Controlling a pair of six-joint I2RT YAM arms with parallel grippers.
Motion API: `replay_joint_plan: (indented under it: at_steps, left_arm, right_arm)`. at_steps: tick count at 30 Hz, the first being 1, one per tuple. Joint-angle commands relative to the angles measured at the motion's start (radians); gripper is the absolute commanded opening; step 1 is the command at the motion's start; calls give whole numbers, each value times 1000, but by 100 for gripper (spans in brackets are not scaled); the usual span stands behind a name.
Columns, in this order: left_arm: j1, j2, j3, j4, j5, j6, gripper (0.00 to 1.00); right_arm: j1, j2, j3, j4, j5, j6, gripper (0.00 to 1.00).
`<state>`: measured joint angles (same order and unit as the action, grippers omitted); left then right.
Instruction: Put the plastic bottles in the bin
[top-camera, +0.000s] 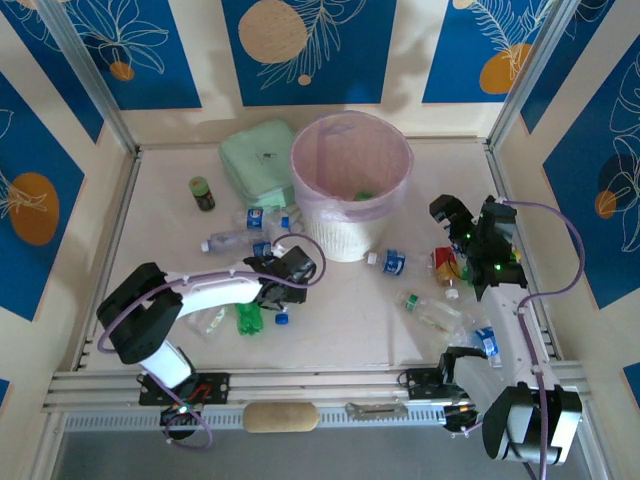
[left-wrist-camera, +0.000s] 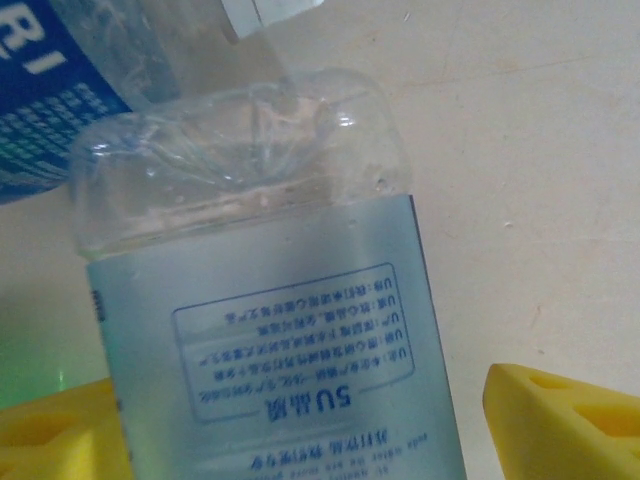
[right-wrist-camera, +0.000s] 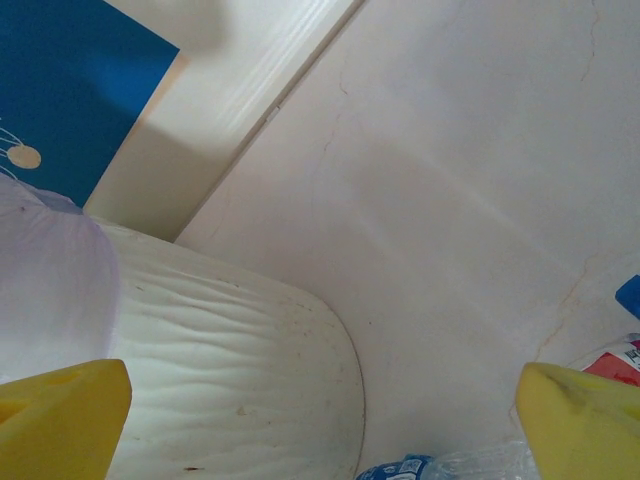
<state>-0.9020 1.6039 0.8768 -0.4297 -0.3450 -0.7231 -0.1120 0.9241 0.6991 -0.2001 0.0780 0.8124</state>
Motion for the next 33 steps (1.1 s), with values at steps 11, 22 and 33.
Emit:
replay_joint_plan:
  at_steps: [11, 22, 33]
  left_arm:
    - [-8, 39, 4, 47, 11, 36, 60]
    - [12, -126, -20, 37, -134, 115, 52]
    - [178, -478, 41, 145, -179, 314, 53]
  right_arm:
    - [-17, -17, -6, -22, -13, 3, 99]
    - [-23, -56, -25, -17, 3, 29, 99]
    - [-23, -40, -43, 17, -45, 71, 99]
